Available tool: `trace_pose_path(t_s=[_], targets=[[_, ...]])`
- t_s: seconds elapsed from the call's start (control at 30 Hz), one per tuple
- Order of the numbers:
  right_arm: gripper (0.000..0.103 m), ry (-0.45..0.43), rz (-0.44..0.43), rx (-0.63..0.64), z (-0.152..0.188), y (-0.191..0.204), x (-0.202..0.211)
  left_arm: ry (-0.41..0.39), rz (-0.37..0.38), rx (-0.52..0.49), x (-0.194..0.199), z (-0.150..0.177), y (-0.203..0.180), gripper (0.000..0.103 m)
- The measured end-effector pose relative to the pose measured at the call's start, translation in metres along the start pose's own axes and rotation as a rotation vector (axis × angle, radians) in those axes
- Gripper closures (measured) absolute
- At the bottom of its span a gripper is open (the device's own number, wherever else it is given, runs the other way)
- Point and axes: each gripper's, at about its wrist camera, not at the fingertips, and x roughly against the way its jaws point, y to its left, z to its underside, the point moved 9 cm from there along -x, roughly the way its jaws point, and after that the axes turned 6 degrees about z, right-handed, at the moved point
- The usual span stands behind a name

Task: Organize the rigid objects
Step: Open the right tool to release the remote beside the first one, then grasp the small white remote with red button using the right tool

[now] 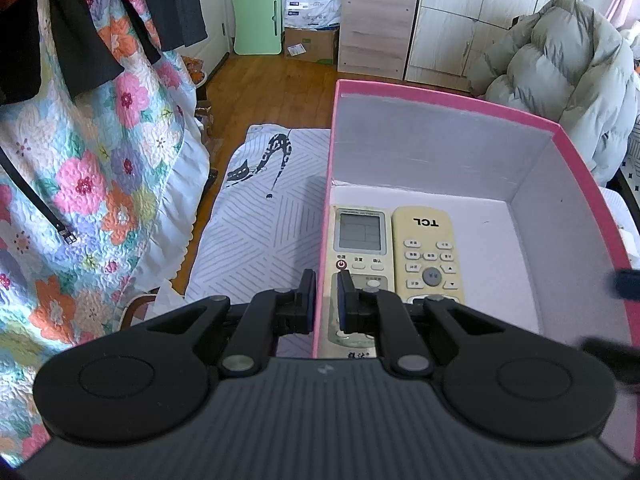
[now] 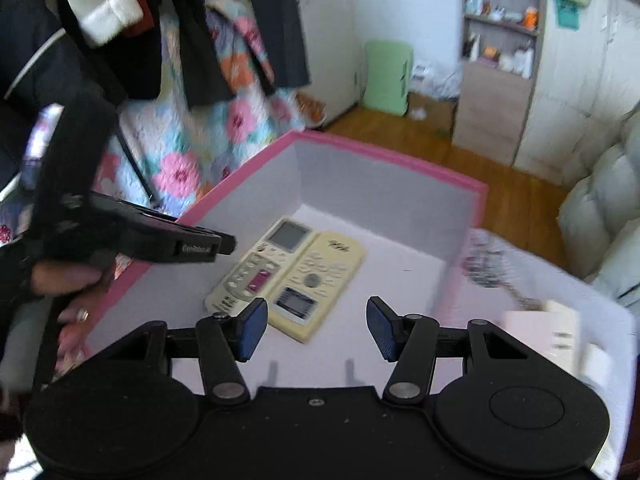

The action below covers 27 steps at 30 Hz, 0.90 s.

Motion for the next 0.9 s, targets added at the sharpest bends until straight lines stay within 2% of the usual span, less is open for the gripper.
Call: trace_pose_path(t_s=[0.03,0.17,0.2,0.27,0.33,0.47,0.6,0.8,0.9], targets=[[0.043,-0.021,0.027,-0.008,0.002,-0.006,0.014,-0.002,-0.002,-0.002,0.000,0.000,-0.001,0.093],[0.040,-0.132,0.043,-0.010,0.020,-0.024,0.072,-0.008,-0.018,-0.024,0.002,0.001,-0.004,0.093],[0.038,-0.139,0.066,-0.014,0.024,-0.031,0.079,-0.011,-0.024,-0.031,0.003,0.001,-0.005,0.093],[0.034,-0.128,0.174,-0.036,0.041,-0.051,0.088,-0.019,-0.041,-0.049,0.003,0.000,-0.007,0.093],[0.034,-0.115,0.226,-0.088,0.061,-0.071,0.090,-0.023,-0.060,-0.062,0.003,-0.001,-0.009,0.094],[0.034,-0.044,0.236,-0.204,0.104,-0.099,0.077,-0.041,-0.082,-0.063,0.005,-0.003,-0.007,0.097],[0.034,-0.025,0.194,-0.263,0.128,-0.100,0.061,-0.046,-0.085,-0.065,0.006,-0.003,-0.008,0.097],[0.034,-0.013,0.139,-0.267,0.139,-0.087,0.030,-0.057,-0.090,-0.070,0.008,-0.003,-0.009,0.097],[0.034,0.022,0.151,-0.300,0.142,-0.089,0.007,-0.058,-0.094,-0.074,0.008,-0.003,-0.010,0.097]])
